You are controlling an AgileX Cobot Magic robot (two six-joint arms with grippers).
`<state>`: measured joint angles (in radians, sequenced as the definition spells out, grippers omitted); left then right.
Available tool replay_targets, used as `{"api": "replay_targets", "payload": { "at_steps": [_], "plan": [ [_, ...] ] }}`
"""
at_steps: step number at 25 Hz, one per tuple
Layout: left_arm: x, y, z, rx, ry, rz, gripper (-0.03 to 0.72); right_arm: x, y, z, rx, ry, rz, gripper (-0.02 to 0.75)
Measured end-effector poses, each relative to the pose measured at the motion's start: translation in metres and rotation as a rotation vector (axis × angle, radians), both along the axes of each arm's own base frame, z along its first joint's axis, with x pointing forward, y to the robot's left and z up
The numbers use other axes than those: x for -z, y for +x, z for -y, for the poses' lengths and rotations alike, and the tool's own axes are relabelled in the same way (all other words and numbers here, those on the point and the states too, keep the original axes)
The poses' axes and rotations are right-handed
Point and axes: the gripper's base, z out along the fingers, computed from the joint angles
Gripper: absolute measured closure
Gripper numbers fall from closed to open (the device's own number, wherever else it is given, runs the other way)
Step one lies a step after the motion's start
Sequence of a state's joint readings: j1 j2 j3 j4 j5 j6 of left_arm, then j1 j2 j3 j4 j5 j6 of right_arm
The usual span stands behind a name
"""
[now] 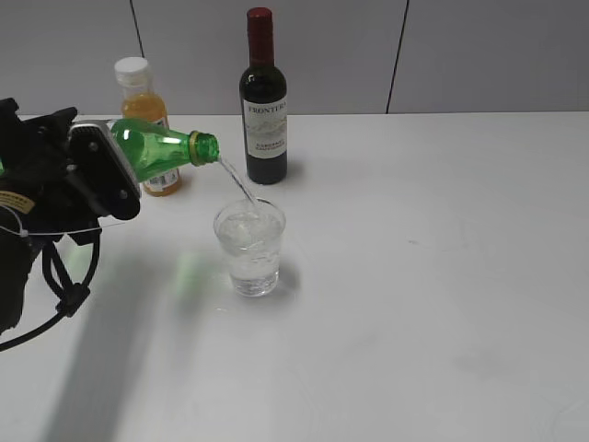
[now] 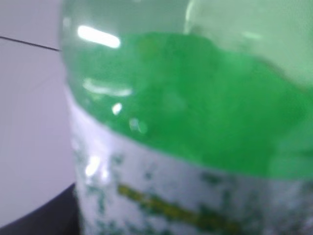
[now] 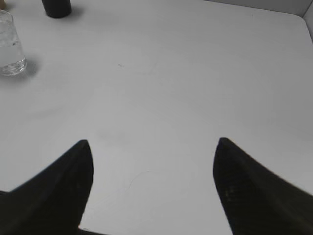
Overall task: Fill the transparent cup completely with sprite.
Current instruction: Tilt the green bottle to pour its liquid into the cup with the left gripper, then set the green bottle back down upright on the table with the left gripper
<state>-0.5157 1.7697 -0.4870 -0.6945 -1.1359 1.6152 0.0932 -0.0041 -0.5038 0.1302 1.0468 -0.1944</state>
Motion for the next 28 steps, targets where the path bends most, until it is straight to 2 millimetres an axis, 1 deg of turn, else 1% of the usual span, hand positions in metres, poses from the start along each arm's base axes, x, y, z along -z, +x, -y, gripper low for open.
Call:
{"api": "replay_targets", "payload": {
  "at_steps": [5, 13, 18, 21, 24, 28],
  "plan": [
    [0.001, 0.0, 0.004, 0.01, -0.204, 0.004, 0.225, 0.0, 0.0, 0.0, 0.0, -0.001, 0.0, 0.156],
    [0.002, 0.0, 0.005, -0.04, -0.621, 0.036, 0.225, 0.0, 0.0, 0.0, 0.0, -0.001, 0.0, 0.156],
    [0.011, 0.001, 0.005, -0.098, -0.865, 0.035, 0.225, 0.0, 0.0, 0.0, 0.0, -0.001, 0.0, 0.156],
    [0.015, 0.002, 0.003, -0.13, -0.981, 0.059, 0.225, 0.0, 0.0, 0.0, 0.0, -0.001, 0.0, 0.156],
    [0.015, 0.004, -0.002, -0.157, -1.072, 0.1, 0.225, 0.0, 0.0, 0.0, 0.0, -0.001, 0.0, 0.156],
    [0.014, 0.009, -0.02, -0.231, -1.194, 0.157, 0.225, 0.0, 0.0, 0.0, 0.0, -0.001, 0.0, 0.156]
  ]
}}
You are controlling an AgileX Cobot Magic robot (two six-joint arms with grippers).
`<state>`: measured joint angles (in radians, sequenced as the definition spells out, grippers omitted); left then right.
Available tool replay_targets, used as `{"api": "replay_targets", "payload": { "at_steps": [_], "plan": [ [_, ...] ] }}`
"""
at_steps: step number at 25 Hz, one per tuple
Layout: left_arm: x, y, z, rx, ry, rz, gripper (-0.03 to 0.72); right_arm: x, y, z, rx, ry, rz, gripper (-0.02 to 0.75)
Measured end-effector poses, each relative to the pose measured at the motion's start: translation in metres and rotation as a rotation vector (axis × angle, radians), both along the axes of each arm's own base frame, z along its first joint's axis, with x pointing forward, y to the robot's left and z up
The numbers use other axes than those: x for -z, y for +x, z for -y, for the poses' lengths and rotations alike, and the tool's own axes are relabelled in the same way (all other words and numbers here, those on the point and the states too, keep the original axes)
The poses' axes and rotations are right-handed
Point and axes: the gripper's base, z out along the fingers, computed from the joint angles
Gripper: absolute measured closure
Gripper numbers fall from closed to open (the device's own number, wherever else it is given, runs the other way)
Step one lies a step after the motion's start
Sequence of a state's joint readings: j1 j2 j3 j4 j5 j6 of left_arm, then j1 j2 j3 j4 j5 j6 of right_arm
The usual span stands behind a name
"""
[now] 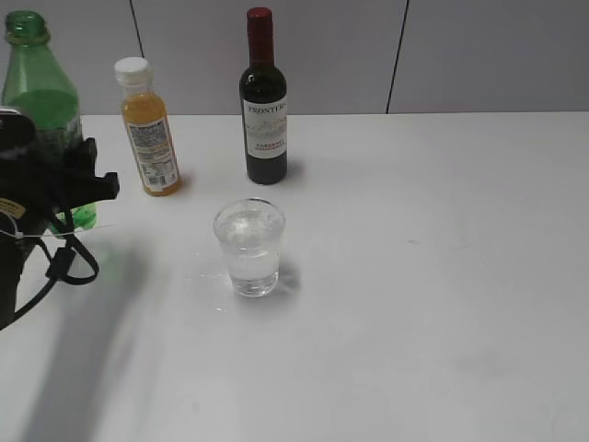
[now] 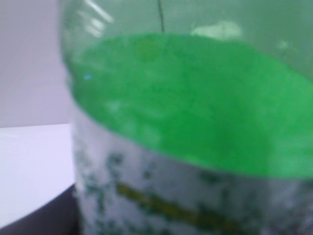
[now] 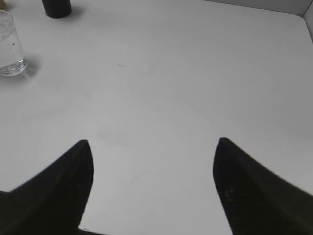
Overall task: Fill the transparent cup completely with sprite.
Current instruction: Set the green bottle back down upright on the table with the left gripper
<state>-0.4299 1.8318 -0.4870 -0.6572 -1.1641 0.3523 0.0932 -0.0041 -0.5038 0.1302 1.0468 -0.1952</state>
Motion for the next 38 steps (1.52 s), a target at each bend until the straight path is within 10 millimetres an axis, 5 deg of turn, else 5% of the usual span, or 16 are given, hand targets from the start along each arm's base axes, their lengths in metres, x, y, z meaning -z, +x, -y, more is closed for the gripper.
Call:
{"api": "replay_targets", "payload": {
  "at_steps": [14, 25, 38],
  "plan": [
    [0.0, 0.024, -0.056, -0.067, -0.138, 0.072, 0.225, 0.0, 0.0, 0.0, -0.002, 0.003, 0.0, 0.156],
    [0.022, 0.054, -0.05, -0.036, -0.138, 0.056, 0.225, 0.0, 0.0, 0.0, -0.002, 0.003, 0.0, 0.156],
    [0.049, 0.057, -0.047, -0.006, -0.114, 0.009, 0.225, 0.0, 0.0, 0.0, -0.003, 0.004, 0.0, 0.156]
  ]
}}
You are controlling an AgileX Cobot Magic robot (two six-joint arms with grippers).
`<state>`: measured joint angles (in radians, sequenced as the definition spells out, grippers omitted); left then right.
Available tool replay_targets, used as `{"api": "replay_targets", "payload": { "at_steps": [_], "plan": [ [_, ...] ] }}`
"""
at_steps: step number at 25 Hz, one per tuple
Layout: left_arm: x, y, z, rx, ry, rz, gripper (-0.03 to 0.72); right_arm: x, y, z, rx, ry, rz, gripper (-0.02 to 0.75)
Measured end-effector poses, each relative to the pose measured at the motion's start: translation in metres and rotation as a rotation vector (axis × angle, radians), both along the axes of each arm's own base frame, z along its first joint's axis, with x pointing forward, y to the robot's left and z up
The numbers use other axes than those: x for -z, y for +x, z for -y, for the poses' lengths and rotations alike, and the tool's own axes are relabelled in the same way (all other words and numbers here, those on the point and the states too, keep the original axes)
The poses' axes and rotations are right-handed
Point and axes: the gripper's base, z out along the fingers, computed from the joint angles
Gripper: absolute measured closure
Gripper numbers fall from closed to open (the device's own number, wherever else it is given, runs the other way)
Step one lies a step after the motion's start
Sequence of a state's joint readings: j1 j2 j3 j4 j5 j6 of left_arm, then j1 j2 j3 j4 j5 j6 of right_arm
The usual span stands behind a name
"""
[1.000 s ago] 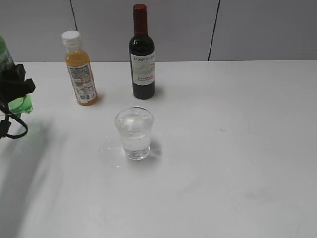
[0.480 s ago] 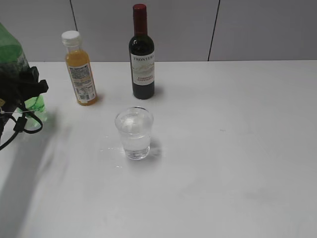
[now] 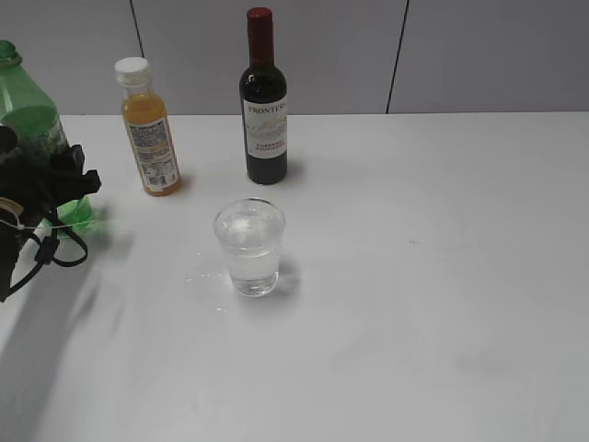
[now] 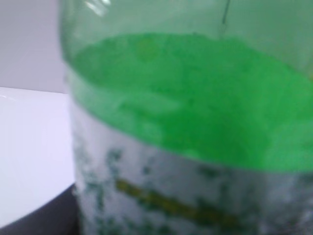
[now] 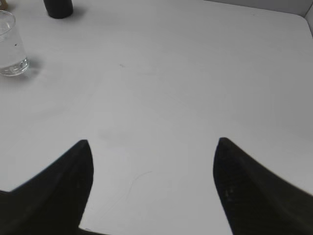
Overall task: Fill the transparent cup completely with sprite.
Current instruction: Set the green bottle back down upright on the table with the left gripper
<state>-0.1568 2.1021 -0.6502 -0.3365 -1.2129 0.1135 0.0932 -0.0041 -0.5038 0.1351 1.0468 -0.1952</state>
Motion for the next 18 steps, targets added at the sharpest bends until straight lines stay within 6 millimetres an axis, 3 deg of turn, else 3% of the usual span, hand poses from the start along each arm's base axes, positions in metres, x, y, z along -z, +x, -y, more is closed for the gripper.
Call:
{"api": "replay_targets", "payload": {
  "at_steps": [4, 8, 14, 18],
  "plan": [
    [0.0, 0.0, 0.002, 0.023, 0.005, 0.0, 0.221, 0.0, 0.0, 0.0, -0.001, 0.002, 0.0, 0.156],
    [0.0, 0.0, 0.002, 0.027, 0.005, -0.001, 0.055, 0.0, 0.0, 0.0, -0.002, 0.002, 0.0, 0.156],
    [-0.01, -0.001, 0.002, 0.028, 0.002, 0.022, 0.045, 0.0, 0.0, 0.0, -0.002, 0.002, 0.0, 0.156],
    [-0.013, -0.021, -0.002, 0.013, 0.004, -0.008, 0.047, 0.0, 0.0, 0.0, -0.002, 0.002, 0.0, 0.156]
  ]
}}
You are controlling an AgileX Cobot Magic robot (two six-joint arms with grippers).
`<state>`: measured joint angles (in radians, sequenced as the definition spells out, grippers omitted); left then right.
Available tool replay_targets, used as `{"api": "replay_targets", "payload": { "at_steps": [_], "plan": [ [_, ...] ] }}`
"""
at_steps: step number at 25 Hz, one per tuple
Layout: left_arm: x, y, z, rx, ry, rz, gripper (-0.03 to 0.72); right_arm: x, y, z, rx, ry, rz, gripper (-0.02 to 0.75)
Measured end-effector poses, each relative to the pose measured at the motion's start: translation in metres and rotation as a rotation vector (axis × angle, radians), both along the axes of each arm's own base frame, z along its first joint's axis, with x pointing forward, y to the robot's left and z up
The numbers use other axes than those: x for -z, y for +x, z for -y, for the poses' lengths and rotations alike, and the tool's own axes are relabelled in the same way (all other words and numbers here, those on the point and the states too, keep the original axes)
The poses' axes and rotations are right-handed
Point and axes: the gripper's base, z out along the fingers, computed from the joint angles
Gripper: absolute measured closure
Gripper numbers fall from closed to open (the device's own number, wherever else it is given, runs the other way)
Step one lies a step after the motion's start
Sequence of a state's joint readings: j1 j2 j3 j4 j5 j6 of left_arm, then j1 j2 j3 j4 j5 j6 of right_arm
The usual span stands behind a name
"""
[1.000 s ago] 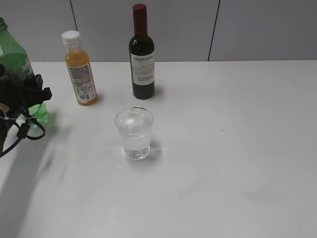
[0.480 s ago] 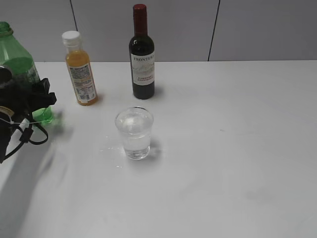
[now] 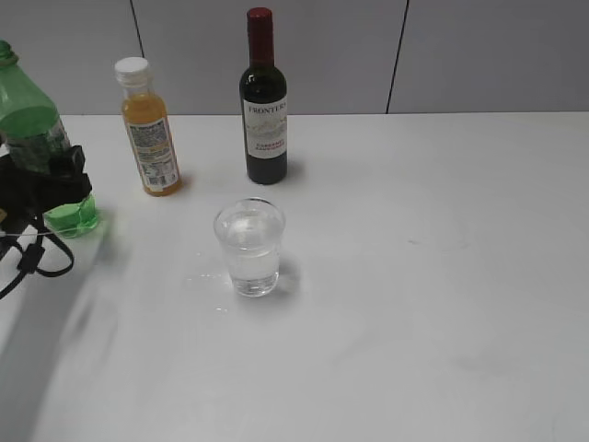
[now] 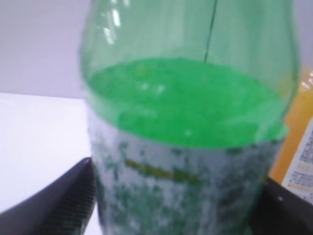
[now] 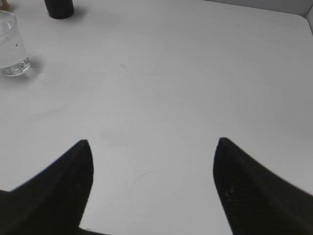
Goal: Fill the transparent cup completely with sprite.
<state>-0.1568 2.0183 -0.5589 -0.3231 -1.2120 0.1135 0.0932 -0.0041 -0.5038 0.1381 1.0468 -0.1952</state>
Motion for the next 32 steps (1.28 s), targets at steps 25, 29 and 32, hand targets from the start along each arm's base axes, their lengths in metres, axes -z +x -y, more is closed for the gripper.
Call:
{"api": "replay_targets", "payload": {
  "at_steps": [25, 29, 32],
  "plan": [
    [-0.076, -0.075, -0.005, 0.102, 0.116, -0.183, 0.088, 0.0, 0.0, 0.0, -0.001, 0.001, 0.0, 0.156],
    [-0.099, -0.071, -0.002, 0.134, 0.095, -0.287, 0.088, 0.0, 0.0, 0.0, -0.001, 0.001, 0.0, 0.156],
    [-0.117, -0.06, 0.0, 0.182, 0.026, -0.368, 0.092, 0.0, 0.0, 0.0, -0.001, 0.001, 0.0, 0.156]
  ]
}}
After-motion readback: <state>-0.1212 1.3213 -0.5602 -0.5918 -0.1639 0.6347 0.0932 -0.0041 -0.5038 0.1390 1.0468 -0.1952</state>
